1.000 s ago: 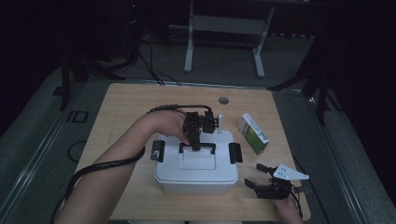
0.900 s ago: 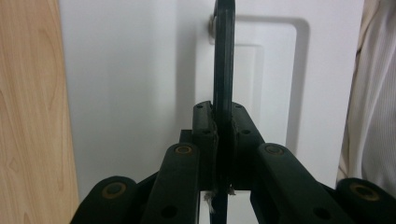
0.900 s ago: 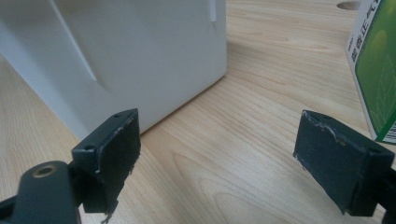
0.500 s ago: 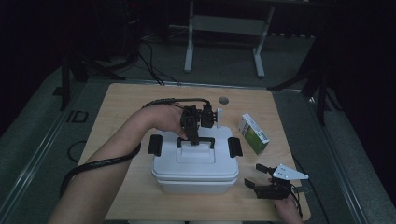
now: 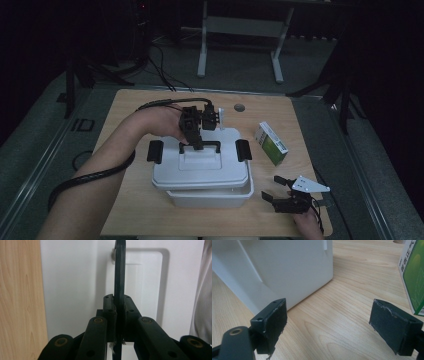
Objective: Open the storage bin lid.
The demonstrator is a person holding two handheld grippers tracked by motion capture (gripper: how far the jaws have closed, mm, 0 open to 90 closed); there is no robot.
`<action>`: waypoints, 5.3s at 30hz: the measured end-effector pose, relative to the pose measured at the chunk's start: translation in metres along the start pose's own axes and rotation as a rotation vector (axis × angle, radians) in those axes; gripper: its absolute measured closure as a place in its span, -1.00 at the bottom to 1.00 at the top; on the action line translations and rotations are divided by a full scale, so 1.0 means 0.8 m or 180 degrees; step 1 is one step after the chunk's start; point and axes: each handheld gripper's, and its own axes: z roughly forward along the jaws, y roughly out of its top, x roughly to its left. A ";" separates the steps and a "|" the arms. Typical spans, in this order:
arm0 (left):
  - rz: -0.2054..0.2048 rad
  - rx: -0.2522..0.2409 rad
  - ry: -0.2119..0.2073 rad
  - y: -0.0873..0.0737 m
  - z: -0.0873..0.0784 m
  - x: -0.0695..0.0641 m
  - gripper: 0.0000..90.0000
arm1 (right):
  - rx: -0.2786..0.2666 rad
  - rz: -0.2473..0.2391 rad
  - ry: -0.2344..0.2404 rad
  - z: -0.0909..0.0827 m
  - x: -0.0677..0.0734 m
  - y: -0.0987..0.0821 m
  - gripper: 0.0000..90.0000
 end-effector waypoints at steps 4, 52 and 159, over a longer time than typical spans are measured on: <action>-0.0048 -0.0023 0.0007 -0.015 -0.002 0.002 0.87 | 0.0003 0.0002 -0.0003 0.000 0.000 0.000 -0.69; -0.0866 -0.0169 0.0149 -0.213 -0.029 -0.029 0.87 | 0.0041 -0.0022 -0.0025 0.002 0.002 0.001 -0.69; -0.1846 -0.0314 0.0380 -0.328 0.158 0.031 0.35 | 0.0098 -0.0051 -0.0013 0.006 0.006 0.001 -0.69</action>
